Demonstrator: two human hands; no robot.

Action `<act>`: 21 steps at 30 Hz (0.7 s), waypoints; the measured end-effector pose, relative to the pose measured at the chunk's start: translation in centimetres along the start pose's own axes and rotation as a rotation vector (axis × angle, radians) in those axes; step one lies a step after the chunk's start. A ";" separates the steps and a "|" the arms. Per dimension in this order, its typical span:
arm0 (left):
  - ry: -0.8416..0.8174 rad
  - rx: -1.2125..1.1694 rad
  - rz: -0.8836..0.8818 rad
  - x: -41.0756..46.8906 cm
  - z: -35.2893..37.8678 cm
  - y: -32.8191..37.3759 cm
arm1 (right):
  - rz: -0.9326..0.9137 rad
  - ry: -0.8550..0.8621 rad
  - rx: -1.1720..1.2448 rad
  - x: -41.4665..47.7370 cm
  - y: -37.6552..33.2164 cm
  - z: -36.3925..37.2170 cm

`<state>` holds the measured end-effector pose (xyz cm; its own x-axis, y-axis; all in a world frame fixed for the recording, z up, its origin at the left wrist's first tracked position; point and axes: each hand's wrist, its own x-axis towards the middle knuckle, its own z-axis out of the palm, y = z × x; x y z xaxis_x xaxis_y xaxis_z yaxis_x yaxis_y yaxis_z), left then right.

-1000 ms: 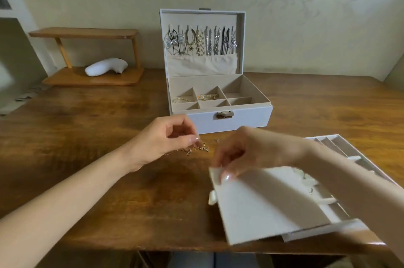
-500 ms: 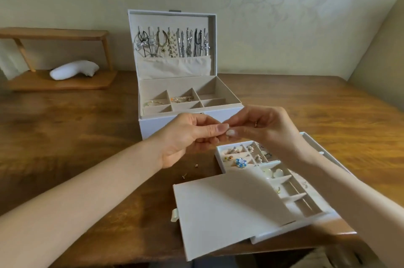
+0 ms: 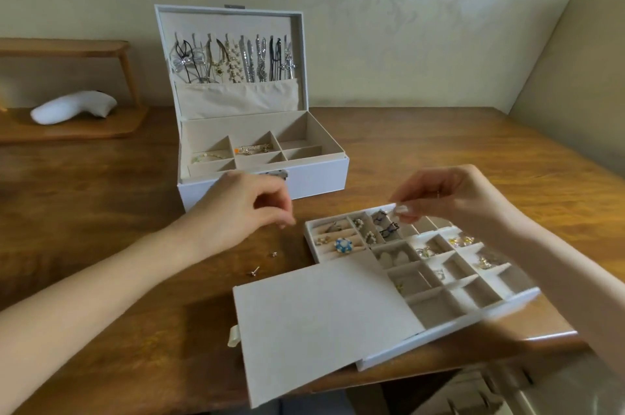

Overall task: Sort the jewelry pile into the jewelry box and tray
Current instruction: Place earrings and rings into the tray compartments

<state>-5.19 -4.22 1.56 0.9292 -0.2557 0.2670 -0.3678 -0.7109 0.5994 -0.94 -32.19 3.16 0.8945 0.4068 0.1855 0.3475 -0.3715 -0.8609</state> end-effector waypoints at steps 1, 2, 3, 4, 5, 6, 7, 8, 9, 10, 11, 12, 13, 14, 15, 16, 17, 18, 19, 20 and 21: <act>-0.033 0.066 0.035 -0.5 -0.3 -0.8 | 0.012 0.000 -0.051 -0.4 0.4 -0.6; -0.075 0.114 0.063 -1.0 -0.6 -1.7 | 0.028 -0.004 -0.086 -0.7 0.8 -1.0; -0.110 0.156 0.091 -1.4 -0.6 -2.5 | 0.044 -0.010 -0.119 -1.1 1.1 -1.3; -0.132 0.188 0.116 -1.7 -0.6 -3.1 | 0.054 -0.015 -0.157 -1.3 1.4 -1.4; -0.141 0.203 0.132 -2.0 -0.6 -3.6 | 0.059 -0.019 -0.197 -1.5 1.6 -1.5; -0.146 0.209 0.143 -2.1 -0.5 -3.9 | 0.060 -0.024 -0.234 -1.6 1.8 -1.6; -0.145 0.216 0.155 -2.2 -0.4 -4.2 | 0.061 -0.032 -0.263 -1.7 1.9 -1.7; -0.142 0.220 0.167 -2.3 -0.3 -4.3 | 0.061 -0.037 -0.282 -1.8 2.0 -1.8; -0.135 0.223 0.171 -2.4 -0.3 -4.4 | 0.062 -0.039 -0.285 -1.9 2.0 -2.0; -0.132 0.225 0.174 -2.4 -0.3 -4.4 | 0.060 -0.037 -0.273 -2.0 1.9 -2.3; -0.129 0.227 0.176 -2.4 -0.4 -4.5 | 0.056 -0.034 -0.247 -2.1 1.8 -2.7; -0.131 0.227 0.179 -2.4 -0.4 -4.5 | 0.051 -0.030 -0.214 -2.3 1.7 -3.1; -0.134 0.226 0.181 -2.4 -0.4 -4.6 | 0.042 -0.032 -0.189 -2.5 1.6 -3.4; -0.138 0.219 0.177 -2.4 -0.3 -4.6 | 0.033 -0.042 -0.182 -2.7 1.6 -3.5; -0.144 0.210 0.168 -2.4 -0.3 -4.6 | 0.024 -0.058 -0.190 -3.0 1.5 -3.4; -0.148 0.202 0.164 -2.4 -0.3 -4.7 | 0.014 -0.072 -0.202 -3.2 1.5 -3.2; -0.149 0.201 0.167 -2.4 -0.3 -4.8 | 0.001 -0.072 -0.208 -3.3 1.5 -2.9; -0.144 0.199 0.173 -2.4 -0.3 -4.8 | -0.018 -0.051 -0.209 -3.4 1.4 -2.7; -0.133 0.195 0.174 -2.4 -0.3 -4.9 | -0.035 -0.014 -0.199 -3.4 1.4 -2.8; -0.111 0.190 0.176 -2.4 -0.5 -4.9 | -0.043 0.033 -0.172 -3.2 1.4 -3.2; -0.082 0.188 0.174 -2.5 -0.6 -4.8 | -0.039 0.081 -0.128 -3.0 1.5 -3.8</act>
<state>-5.76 0.25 -1.50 0.8550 -0.4319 0.2871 -0.5166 -0.7584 0.3974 -2.05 -37.17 3.16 0.8976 0.3564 0.2592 0.4106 -0.4626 -0.7858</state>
